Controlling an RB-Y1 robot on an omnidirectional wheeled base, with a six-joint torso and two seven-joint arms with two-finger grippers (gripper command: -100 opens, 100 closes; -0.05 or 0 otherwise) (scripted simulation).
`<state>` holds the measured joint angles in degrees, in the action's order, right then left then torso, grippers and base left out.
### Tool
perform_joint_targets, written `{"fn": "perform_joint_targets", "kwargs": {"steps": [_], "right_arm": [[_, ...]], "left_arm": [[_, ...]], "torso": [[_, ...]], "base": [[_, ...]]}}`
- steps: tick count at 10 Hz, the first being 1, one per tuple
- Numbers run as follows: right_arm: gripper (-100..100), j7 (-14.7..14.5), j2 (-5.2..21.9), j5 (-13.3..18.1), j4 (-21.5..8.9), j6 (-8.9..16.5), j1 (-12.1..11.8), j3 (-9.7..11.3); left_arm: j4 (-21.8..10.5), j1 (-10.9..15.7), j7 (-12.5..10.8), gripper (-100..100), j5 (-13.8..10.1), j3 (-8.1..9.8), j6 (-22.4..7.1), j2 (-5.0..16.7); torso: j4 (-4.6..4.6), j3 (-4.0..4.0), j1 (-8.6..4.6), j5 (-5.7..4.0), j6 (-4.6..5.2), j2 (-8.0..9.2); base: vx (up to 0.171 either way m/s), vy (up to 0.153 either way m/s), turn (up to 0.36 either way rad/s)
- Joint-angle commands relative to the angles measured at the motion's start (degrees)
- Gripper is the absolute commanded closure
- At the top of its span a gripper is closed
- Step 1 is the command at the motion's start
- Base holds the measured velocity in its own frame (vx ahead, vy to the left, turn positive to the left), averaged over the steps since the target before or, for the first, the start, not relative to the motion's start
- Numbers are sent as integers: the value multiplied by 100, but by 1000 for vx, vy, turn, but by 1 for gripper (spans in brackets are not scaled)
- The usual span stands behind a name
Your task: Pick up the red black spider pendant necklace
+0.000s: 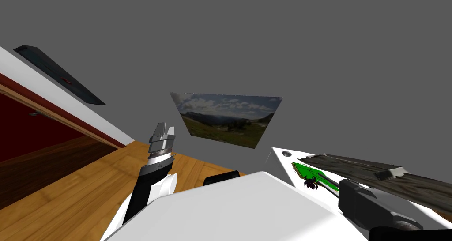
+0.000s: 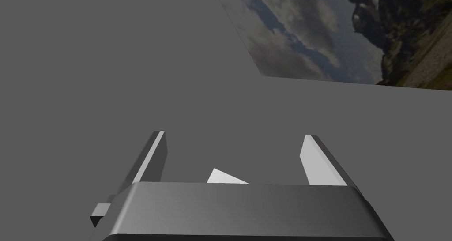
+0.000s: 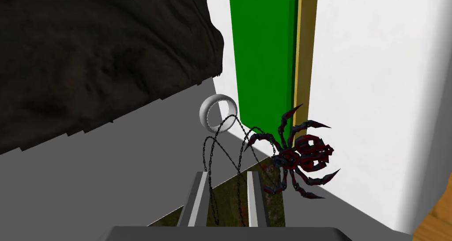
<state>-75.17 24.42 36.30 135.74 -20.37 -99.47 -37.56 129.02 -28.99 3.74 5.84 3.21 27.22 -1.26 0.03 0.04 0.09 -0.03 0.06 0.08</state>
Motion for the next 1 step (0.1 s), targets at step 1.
{"fn": "perform_joint_targets", "kwargs": {"steps": [1], "right_arm": [[0, 0, 0, 0, 0, 0, 0, 0]], "left_arm": [[0, 0, 0, 0, 0, 0, 0, 0]], "torso": [[0, 0, 0, 0, 0, 0]], "base": [[0, 0, 0]]}}
